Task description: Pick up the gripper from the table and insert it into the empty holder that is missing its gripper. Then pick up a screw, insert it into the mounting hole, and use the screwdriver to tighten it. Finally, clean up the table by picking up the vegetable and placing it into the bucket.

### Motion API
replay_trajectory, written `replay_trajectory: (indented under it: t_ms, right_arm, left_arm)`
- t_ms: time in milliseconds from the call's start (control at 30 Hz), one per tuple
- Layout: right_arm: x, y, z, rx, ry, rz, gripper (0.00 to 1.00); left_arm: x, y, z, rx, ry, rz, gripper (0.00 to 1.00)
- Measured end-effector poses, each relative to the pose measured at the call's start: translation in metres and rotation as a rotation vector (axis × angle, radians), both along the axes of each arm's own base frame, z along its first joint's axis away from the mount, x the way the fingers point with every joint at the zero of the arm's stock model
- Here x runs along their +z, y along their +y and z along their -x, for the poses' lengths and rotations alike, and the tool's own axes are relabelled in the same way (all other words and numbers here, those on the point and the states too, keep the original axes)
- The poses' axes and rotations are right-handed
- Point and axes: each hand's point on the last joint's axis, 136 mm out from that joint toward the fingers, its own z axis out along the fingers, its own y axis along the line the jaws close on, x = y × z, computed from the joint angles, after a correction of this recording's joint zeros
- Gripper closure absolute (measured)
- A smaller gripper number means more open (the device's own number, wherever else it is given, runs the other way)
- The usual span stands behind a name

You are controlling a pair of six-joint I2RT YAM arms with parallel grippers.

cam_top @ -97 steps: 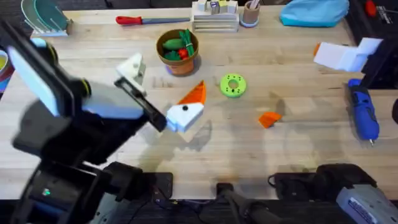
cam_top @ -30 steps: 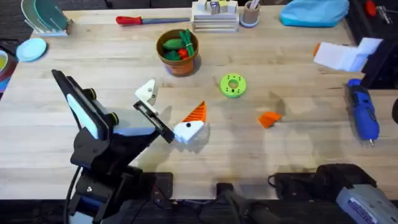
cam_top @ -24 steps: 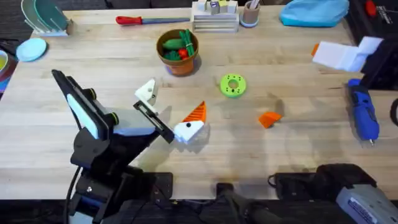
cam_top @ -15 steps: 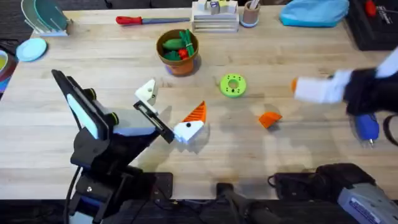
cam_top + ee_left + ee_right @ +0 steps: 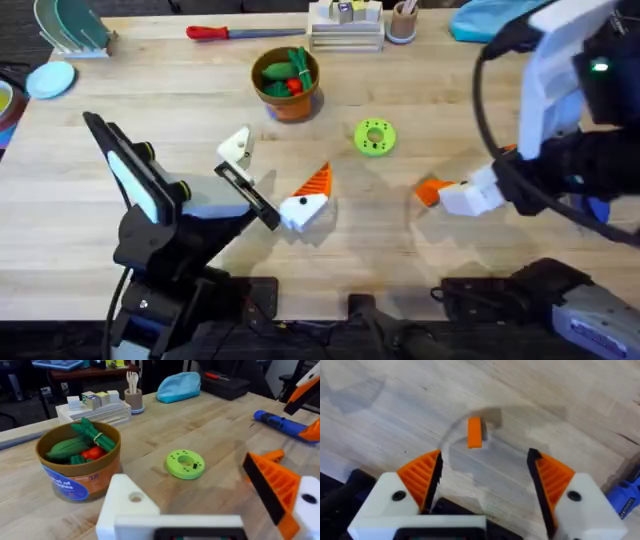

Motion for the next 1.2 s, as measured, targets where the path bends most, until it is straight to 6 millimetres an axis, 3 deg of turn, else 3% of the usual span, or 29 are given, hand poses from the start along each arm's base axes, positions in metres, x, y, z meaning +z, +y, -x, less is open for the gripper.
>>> replay_trajectory:
  t_ms: [333, 567, 700, 900, 1200]
  right_arm:
    - [-0.051, 0.002, -0.008, 0.015, 0.204, 0.106, 0.02]
    - [-0.072, 0.004, -0.014, 0.02, 0.287, 0.142, 0.117]
    - [-0.077, 0.004, -0.014, 0.02, 0.31, 0.152, 0.261]
    - [-0.078, 0.006, -0.014, 0.023, 0.315, 0.146, 0.664]
    - [-0.078, 0.008, -0.014, 0.025, 0.317, 0.134, 0.93]
  left_arm:
    - [0.0, 0.0, 0.0, 0.0, 0.0, 0.0, 0.008]
    - [0.0, 0.0, 0.0, 0.0, 0.0, 0.0, 0.008]
    - [0.0, 0.0, 0.0, 0.0, 0.0, 0.0, 0.008]
    - [0.0, 0.0, 0.0, 0.0, 0.0, 0.0, 0.008]
    - [0.0, 0.0, 0.0, 0.0, 0.0, 0.0, 0.009]
